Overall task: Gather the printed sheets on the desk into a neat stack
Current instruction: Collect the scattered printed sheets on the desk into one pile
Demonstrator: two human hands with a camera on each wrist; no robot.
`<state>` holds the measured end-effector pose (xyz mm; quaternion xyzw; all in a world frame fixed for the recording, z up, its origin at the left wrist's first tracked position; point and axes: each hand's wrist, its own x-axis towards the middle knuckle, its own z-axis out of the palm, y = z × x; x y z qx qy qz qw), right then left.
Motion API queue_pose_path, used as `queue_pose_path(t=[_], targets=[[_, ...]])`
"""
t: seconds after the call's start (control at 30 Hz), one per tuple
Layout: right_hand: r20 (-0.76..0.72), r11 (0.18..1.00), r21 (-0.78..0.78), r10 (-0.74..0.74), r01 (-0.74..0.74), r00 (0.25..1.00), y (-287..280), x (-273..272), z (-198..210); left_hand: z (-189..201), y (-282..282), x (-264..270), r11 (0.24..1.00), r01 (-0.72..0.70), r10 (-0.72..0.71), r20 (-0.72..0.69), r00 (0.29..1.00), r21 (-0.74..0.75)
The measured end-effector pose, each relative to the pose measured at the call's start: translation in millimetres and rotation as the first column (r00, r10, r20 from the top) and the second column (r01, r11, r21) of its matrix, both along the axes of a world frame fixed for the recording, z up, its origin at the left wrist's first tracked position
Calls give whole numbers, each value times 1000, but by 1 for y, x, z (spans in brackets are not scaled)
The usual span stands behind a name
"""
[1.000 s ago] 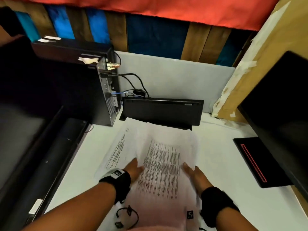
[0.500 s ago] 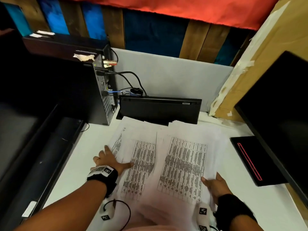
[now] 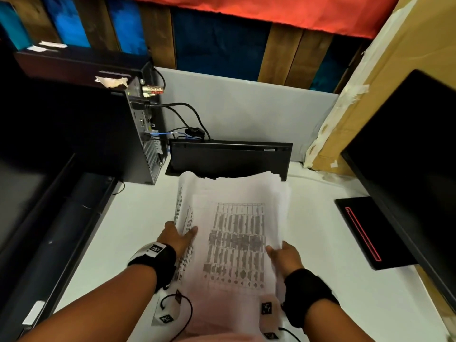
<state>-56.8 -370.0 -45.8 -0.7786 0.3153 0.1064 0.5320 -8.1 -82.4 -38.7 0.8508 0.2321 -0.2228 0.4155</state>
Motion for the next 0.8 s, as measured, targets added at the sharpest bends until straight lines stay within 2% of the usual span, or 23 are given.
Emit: queue_pose_path(t=[0.07, 0.17, 0.3, 0.33, 0.4, 0.5, 0.57, 0.7, 0.8], targets=[[-29, 998, -4, 62, -62, 998, 9, 8, 1, 0, 4, 3, 992, -80, 78, -21, 997, -98], [-23, 998, -16, 61, -62, 998, 10, 10, 1, 3, 17, 8, 942, -269, 269, -25, 963, -201], [-65, 992, 86, 95, -89, 993, -1, 6, 10, -2, 41, 13, 862, -381, 411, 21, 911, -334], [-59, 988, 126, 97, -89, 994, -5, 5, 12, -4, 46, 12, 851, -398, 420, -10, 907, -342], [-51, 981, 174, 95, -85, 994, -9, -2, 15, 5, 51, 8, 881, -376, 386, -24, 922, -288], [-17, 971, 240, 26, -21, 1000, -8, -8, 10, 6, 63, 4, 954, -296, 295, -26, 955, -50], [-5, 962, 273, -22, 22, 1000, -6, -9, -1, 4, 64, 2, 971, -238, 238, -19, 971, 7], [13, 959, 279, -47, 42, 999, -5, -12, -8, 0, 58, 2, 983, -166, 164, -29, 986, -75], [30, 965, 252, -87, 77, 996, -7, -13, -5, 11, 52, -2, 983, -154, 156, 13, 988, -99]])
